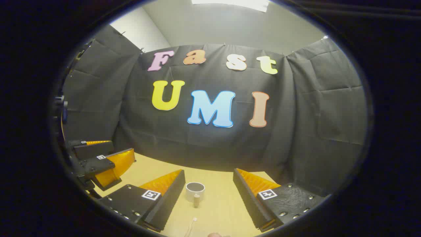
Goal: Put the toothbrush and toothpaste on the desktop into the cup, then pick up the cup and place it on the coaster on the desktop.
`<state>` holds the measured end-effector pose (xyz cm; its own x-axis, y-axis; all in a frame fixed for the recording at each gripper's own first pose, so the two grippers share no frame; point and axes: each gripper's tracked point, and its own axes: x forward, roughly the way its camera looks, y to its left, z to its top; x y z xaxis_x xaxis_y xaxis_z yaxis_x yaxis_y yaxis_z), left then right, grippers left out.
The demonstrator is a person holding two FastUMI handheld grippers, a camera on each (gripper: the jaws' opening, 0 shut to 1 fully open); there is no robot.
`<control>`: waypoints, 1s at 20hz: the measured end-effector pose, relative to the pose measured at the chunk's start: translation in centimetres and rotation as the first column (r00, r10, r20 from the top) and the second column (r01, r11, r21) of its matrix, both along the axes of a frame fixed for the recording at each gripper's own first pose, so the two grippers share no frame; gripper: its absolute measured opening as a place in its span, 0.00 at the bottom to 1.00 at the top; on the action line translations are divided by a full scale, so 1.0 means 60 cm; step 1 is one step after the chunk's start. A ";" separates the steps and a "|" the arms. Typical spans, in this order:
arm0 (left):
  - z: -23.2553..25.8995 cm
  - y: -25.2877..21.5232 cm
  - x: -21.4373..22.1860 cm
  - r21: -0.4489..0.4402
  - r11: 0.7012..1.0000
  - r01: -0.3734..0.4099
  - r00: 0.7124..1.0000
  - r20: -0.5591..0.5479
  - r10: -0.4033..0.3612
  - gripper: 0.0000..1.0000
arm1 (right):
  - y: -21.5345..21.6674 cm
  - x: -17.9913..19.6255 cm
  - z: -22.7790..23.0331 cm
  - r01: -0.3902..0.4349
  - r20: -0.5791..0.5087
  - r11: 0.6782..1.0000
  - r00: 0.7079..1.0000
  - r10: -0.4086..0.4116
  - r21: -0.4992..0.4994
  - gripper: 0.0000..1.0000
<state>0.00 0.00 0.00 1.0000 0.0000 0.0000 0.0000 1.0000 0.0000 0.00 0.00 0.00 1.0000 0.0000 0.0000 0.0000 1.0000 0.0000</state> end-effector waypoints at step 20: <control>-0.083 0.022 0.031 -0.038 0.999 -0.027 0.991 -0.131 0.021 0.96 | 0.019 0.018 -0.075 -0.047 -0.153 0.998 0.987 0.042 -0.032 0.92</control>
